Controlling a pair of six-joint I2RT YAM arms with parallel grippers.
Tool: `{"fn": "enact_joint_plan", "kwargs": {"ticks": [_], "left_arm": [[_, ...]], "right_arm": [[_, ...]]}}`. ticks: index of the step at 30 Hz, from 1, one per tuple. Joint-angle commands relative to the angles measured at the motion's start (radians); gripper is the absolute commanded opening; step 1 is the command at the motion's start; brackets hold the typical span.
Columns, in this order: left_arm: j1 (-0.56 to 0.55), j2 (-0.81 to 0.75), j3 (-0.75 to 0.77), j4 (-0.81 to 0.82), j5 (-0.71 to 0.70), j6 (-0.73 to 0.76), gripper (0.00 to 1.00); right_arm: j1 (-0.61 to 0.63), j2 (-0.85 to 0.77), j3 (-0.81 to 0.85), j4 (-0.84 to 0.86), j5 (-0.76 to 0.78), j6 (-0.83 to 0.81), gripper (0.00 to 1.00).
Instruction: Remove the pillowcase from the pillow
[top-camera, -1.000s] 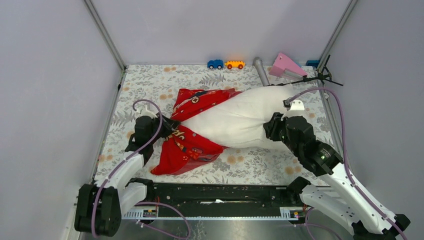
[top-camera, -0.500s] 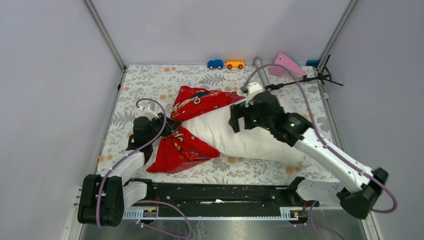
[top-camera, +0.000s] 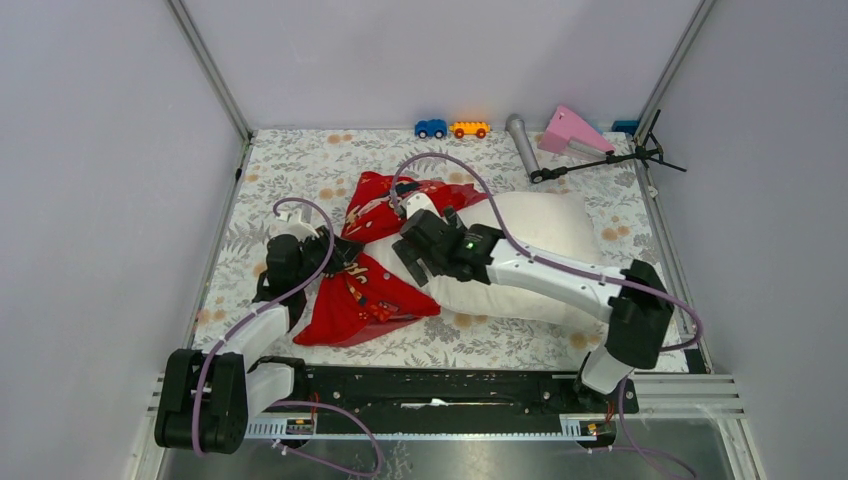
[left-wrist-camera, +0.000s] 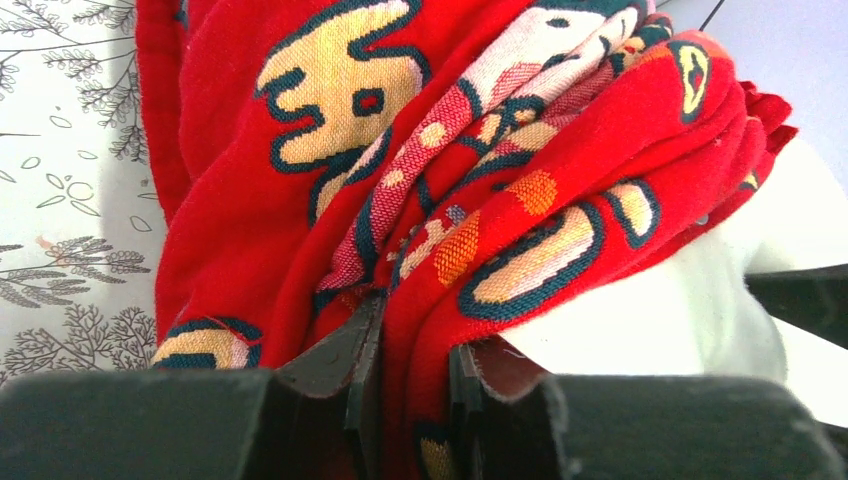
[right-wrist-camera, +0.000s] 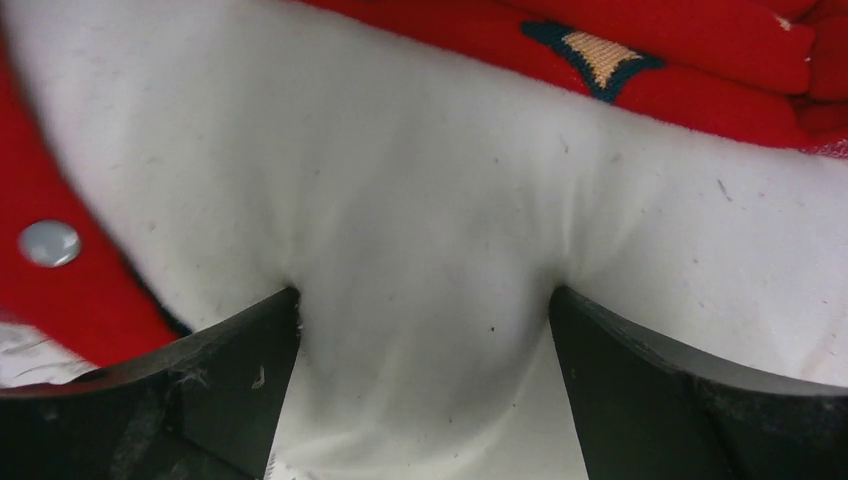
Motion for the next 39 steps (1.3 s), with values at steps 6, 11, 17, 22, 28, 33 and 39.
{"fn": "enact_joint_plan", "kwargs": {"ticks": [6,11,17,22,28,33,39], "left_arm": [[-0.005,0.001,-0.022,-0.046,-0.013,0.025,0.00],[-0.006,-0.002,-0.015,-0.077,-0.047,0.030,0.00],[-0.004,-0.018,-0.015,-0.095,-0.070,0.028,0.00],[-0.005,-0.028,-0.012,-0.111,-0.091,0.029,0.00],[-0.004,-0.061,-0.006,-0.171,-0.171,0.027,0.00],[-0.004,-0.142,-0.003,-0.277,-0.373,-0.003,0.00],[-0.004,-0.288,-0.043,-0.343,-0.561,-0.066,0.00]], "right_arm": [[0.002,0.052,-0.086,0.023,0.218,0.054,0.67],[-0.029,-0.111,-0.174,0.091,0.300,0.103,0.00],[-0.220,-0.475,-0.358,0.217,0.148,0.142,0.00],[-0.356,-0.626,-0.390,0.178,0.118,0.138,0.00],[-0.403,-0.695,-0.362,0.129,0.205,0.160,0.00],[-0.412,-0.787,-0.377,0.148,0.278,0.197,0.00],[-0.412,-0.897,-0.390,0.161,0.378,0.209,0.00]]}}
